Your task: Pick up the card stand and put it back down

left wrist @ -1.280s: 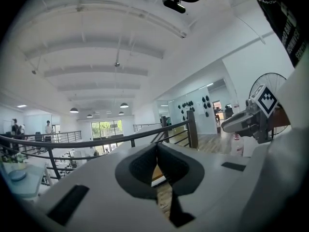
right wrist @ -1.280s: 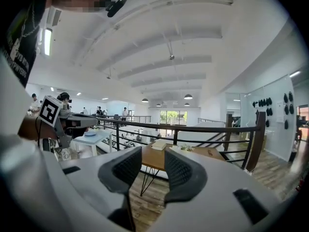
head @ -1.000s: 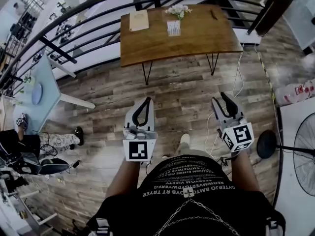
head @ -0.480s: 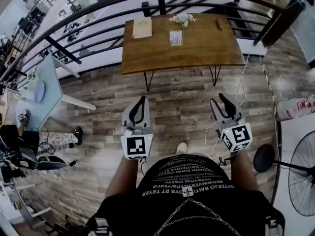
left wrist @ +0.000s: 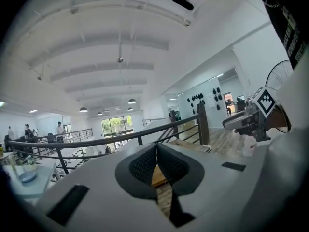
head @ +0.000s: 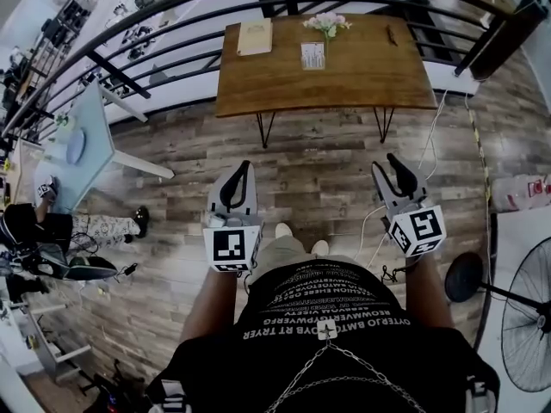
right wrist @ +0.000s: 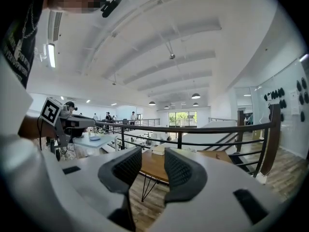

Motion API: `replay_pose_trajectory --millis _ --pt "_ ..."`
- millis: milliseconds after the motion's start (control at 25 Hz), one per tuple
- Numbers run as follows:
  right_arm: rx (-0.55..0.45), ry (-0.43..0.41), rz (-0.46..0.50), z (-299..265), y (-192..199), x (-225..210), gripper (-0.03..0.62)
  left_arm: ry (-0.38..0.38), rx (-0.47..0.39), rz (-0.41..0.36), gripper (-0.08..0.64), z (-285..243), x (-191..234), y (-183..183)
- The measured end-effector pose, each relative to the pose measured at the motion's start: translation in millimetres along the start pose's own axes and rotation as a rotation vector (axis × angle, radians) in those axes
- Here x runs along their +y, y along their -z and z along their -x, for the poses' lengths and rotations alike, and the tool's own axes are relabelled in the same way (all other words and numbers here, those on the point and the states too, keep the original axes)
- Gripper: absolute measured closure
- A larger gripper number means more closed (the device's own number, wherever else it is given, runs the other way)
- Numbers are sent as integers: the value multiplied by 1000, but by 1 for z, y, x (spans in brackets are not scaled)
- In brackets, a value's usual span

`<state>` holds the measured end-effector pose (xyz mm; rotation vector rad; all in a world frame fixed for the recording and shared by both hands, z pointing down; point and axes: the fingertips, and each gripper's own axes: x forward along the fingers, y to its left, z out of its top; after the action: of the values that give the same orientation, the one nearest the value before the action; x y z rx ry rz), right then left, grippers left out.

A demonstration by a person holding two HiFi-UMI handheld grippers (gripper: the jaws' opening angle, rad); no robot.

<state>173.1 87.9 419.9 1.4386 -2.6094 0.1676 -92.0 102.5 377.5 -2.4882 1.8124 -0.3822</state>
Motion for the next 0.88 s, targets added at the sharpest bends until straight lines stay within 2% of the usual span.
replay_pose_trajectory --millis 280,720,880 --pt "-4 25 -6 6 -1 1 442 50 14 21 533 5 0 2" --pt "21 79 7 -6 2 -4 442 137 5 26 533 -29 -4 8" --pt "32 79 16 -11 4 -3 442 142 -6 23 534 -37 -3 7"
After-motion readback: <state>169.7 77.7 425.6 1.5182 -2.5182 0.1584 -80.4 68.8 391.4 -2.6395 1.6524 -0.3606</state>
